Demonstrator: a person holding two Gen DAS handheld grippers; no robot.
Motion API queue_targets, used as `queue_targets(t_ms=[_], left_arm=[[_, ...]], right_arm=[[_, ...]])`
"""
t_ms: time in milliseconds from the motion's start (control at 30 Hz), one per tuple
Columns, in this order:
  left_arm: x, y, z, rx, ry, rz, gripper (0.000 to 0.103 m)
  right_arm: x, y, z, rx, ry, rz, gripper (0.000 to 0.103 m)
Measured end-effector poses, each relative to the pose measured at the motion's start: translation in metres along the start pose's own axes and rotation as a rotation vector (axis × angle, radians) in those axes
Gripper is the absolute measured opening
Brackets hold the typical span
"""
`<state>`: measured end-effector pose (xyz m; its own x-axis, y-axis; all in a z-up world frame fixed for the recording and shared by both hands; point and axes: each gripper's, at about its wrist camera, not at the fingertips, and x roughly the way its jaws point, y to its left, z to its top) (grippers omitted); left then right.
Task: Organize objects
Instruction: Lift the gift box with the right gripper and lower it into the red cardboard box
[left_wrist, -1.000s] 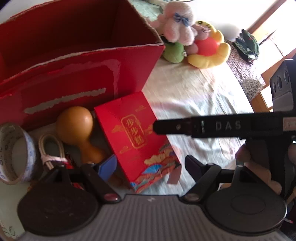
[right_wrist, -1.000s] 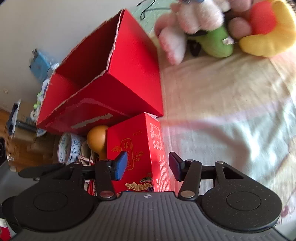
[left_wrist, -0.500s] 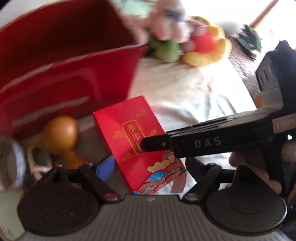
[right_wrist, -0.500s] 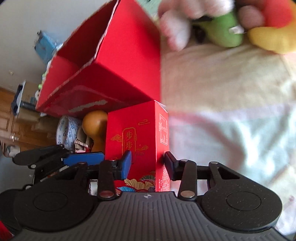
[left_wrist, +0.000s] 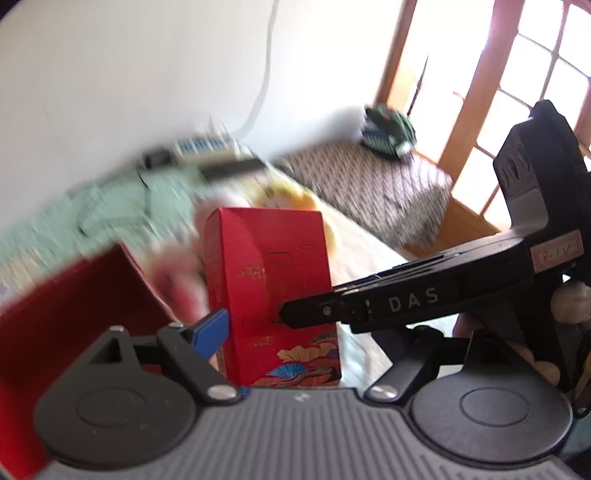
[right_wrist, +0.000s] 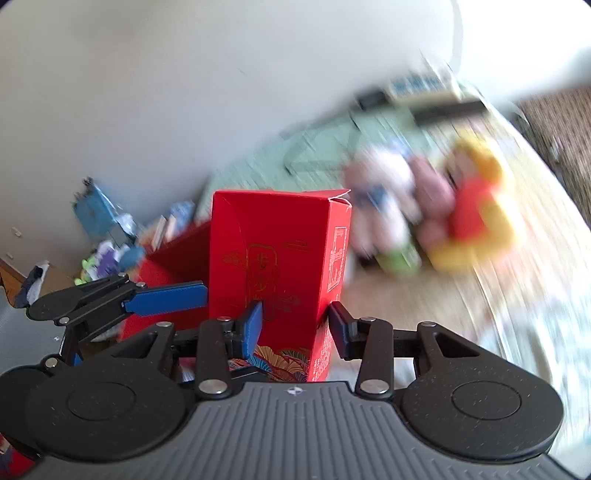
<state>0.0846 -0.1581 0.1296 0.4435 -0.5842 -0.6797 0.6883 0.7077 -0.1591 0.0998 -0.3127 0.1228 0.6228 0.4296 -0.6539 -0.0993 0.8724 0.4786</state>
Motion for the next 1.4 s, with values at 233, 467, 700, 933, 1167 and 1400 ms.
queue_targets(t_ms=[233, 467, 700, 933, 1167, 1400], left_arm=[[-0.034, 0.083, 0.002, -0.132, -0.049, 0.063, 0.083], [-0.006, 0.164, -0.033, -0.343, 0.033, 0.062, 0.083], [0.041, 0.186, -0.054, -0.435, 0.124, 0.034, 0.083], [0.064, 0.183, -0.054, -0.410, 0.177, 0.056, 0.083], [0.075, 0.186, -0.060, -0.430, 0.207, 0.040, 0.083], [0.056, 0.185, -0.061, -0.414, 0.168, 0.115, 0.083]], right_arm=[[0.068, 0.048, 0.041, -0.116, 0.026, 0.052, 0.043], [0.144, 0.083, 0.045, -0.253, 0.186, -0.018, 0.042], [0.182, 0.080, 0.035, -0.284, 0.288, -0.105, 0.045], [0.186, 0.071, 0.033, -0.278, 0.278, -0.112, 0.042], [0.176, 0.065, 0.036, -0.209, 0.221, -0.085, 0.043], [0.172, 0.064, 0.038, -0.179, 0.216, -0.065, 0.042]])
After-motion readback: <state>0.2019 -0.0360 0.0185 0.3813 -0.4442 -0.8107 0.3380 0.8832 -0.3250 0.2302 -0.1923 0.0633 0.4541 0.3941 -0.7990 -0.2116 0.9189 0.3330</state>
